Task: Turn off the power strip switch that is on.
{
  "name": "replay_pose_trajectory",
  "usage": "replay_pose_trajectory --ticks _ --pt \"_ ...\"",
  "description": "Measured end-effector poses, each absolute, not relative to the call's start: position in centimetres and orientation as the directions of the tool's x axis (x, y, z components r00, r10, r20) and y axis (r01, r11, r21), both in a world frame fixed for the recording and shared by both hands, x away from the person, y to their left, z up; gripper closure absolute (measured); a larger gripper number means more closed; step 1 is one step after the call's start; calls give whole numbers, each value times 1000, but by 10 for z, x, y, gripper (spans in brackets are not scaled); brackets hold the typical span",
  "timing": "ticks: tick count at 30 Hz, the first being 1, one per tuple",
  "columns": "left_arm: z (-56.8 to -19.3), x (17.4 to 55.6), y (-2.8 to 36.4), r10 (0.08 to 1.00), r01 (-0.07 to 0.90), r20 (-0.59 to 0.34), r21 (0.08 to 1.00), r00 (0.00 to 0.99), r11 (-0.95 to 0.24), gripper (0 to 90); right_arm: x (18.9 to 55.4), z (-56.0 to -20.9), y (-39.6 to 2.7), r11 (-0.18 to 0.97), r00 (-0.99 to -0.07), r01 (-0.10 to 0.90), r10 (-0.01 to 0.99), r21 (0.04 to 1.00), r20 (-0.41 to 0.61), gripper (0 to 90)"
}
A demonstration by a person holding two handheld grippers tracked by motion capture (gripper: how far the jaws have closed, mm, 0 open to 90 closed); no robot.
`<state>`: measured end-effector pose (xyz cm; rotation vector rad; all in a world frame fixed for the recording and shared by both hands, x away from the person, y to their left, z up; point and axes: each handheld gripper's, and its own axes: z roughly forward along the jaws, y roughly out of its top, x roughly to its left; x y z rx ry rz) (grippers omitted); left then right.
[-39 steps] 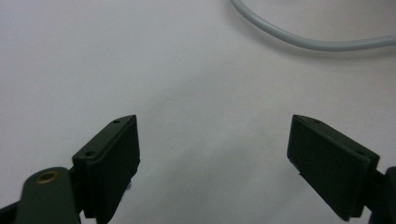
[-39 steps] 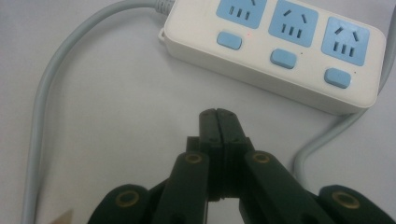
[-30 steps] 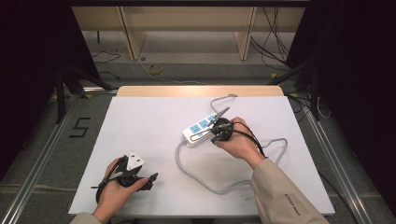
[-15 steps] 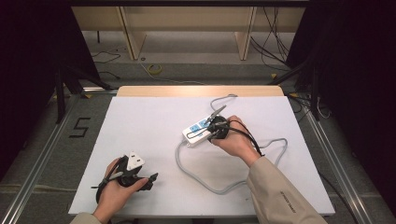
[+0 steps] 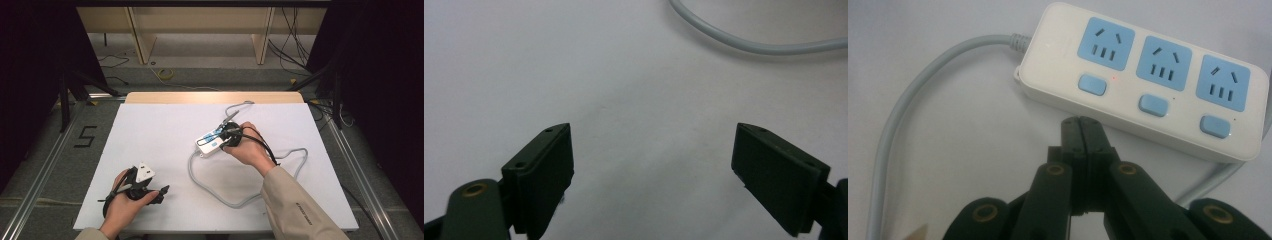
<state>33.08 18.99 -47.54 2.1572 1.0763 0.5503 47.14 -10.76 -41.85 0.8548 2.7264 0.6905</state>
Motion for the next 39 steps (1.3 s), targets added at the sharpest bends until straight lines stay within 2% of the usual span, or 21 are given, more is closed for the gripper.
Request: replay_pose_trajectory --ticks 39 --pt "-476 331 189 819 539 66 723 569 -433 166 502 -431 -85 706 -787 525 615 476 -45 900"
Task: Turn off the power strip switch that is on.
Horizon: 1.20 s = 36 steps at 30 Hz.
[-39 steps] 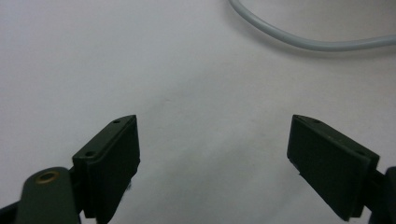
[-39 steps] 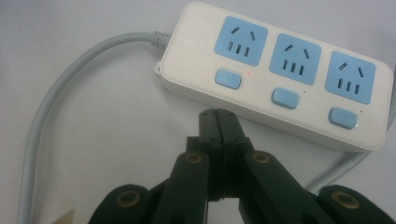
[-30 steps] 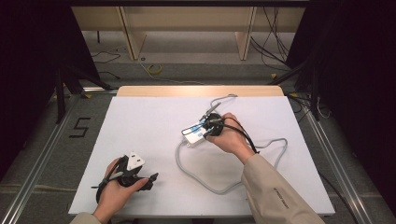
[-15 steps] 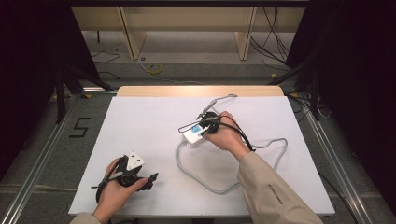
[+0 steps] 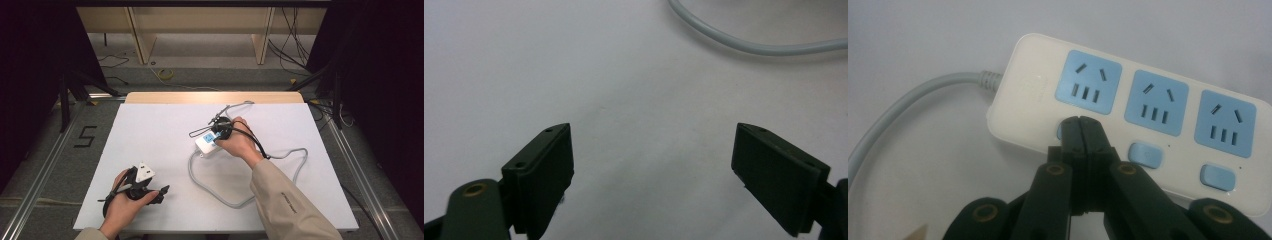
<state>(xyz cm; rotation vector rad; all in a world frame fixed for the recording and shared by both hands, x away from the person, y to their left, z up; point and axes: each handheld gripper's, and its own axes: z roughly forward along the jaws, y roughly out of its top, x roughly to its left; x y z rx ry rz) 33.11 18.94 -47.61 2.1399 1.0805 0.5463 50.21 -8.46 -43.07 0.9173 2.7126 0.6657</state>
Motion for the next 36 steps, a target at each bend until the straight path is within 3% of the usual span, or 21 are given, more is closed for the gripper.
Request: replay_pose_trajectory --ticks 36 --pt "-475 332 189 815 540 70 716 576 -443 166 509 -439 -72 710 -785 532 618 462 -45 900"
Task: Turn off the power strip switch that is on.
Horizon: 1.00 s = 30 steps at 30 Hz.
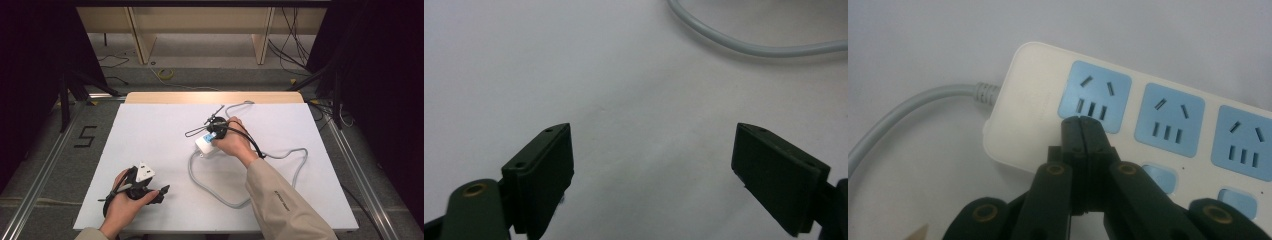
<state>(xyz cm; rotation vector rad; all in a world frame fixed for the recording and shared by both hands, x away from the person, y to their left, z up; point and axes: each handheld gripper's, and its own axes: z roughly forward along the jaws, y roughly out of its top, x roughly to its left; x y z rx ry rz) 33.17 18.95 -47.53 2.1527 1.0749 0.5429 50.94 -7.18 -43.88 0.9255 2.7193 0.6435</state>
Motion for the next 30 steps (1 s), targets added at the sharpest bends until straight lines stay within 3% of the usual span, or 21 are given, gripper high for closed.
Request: replay_pose_trajectory --ticks 13,30 --pt "-475 331 189 813 535 75 717 577 -446 166 510 -439 -71 702 -785 548 619 454 -10 900" --pt "-475 331 189 816 538 70 718 574 -441 166 509 -438 -67 706 -773 550 632 446 -47 900"
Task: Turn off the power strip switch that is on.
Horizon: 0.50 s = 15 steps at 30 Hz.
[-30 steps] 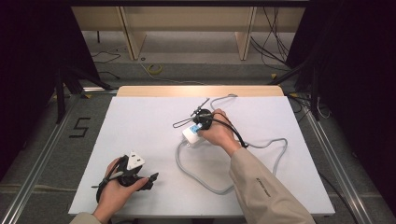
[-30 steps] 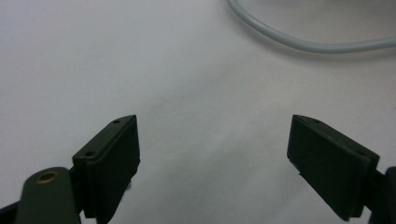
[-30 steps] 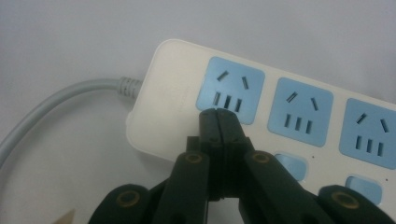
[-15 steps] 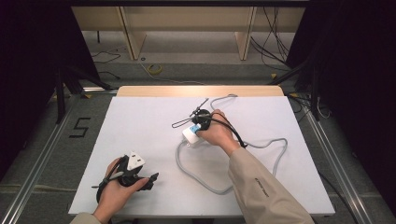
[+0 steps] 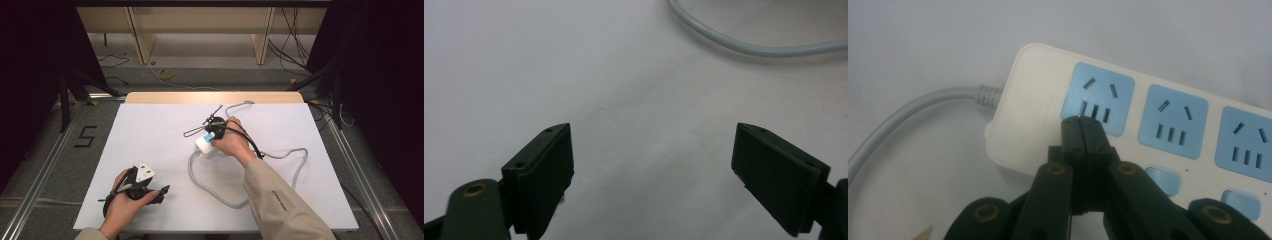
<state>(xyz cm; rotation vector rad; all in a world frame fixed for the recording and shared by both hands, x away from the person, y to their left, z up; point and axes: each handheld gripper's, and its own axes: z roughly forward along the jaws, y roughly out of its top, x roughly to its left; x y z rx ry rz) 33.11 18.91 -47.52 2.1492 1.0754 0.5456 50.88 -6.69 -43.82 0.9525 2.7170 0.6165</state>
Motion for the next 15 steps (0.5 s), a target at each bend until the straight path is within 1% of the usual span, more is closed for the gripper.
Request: replay_pose_trajectory --ticks 15 --pt "-475 331 189 811 534 78 716 580 -451 166 506 -440 -61 731 -784 530 616 430 -79 900"
